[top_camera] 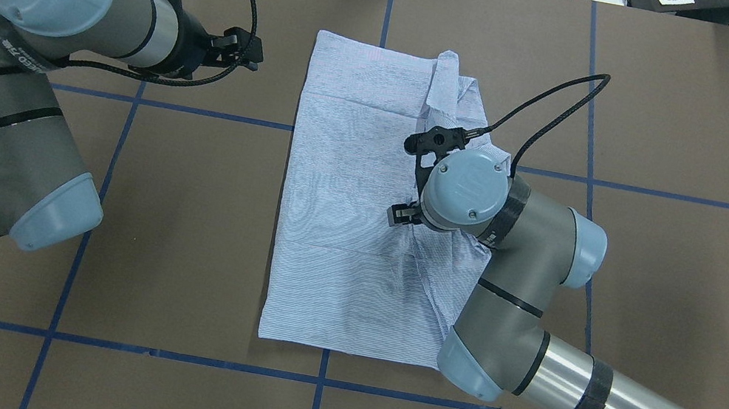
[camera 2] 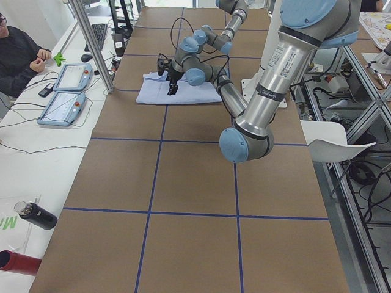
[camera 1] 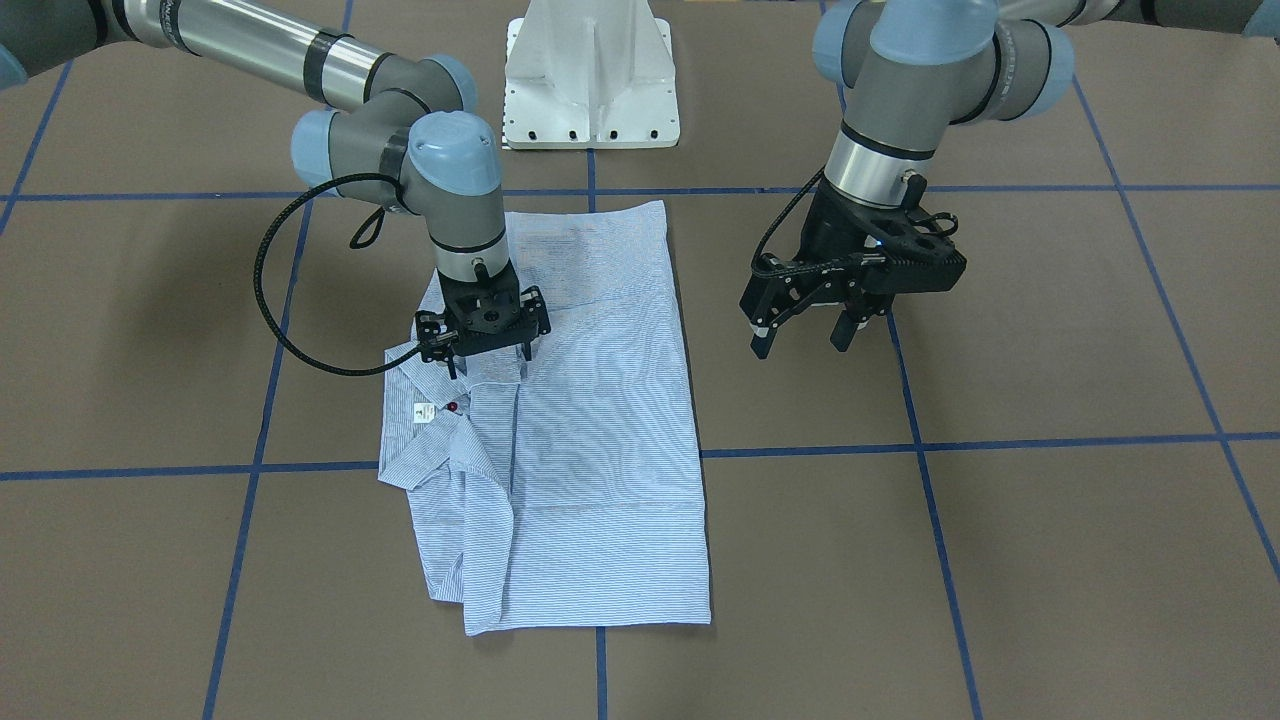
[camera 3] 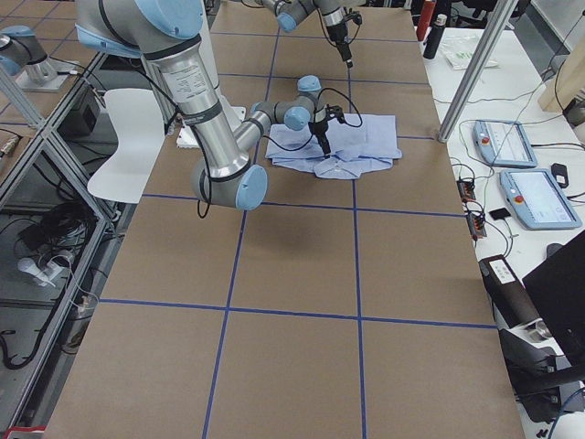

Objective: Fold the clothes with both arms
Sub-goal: 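Lower the right gripper onto the shirt near the collar and drag it outward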

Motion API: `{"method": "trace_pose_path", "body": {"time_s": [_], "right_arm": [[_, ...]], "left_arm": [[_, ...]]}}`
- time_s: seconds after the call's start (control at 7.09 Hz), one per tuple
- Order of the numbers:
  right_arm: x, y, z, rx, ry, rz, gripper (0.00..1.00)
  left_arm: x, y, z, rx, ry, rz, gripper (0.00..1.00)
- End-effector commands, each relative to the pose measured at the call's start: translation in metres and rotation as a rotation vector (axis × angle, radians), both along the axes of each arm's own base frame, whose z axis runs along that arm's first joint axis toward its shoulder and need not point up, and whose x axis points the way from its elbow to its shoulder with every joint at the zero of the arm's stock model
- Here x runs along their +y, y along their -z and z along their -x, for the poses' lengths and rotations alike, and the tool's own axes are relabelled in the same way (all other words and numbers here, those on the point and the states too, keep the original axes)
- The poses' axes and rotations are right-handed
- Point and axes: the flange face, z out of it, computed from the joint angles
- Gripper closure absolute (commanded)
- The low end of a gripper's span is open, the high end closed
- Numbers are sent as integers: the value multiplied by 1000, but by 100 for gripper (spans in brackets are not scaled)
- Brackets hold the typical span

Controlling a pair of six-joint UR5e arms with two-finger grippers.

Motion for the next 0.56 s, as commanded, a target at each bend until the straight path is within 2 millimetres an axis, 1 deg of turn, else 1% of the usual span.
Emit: {"method": "trace_pose_path", "body": {"time_s": [0.0, 0.28, 0.42], "right_arm": [[4, -1, 4, 3, 10, 1, 0], [1, -2, -1, 20, 22, -13, 0], [-8, -7, -9, 31, 19, -16, 0]], "left_arm": [[1, 1, -1, 4, -4, 1, 0], [1, 4, -2, 7, -4, 1, 0], [1, 6, -2, 11, -4, -2, 0]]}}
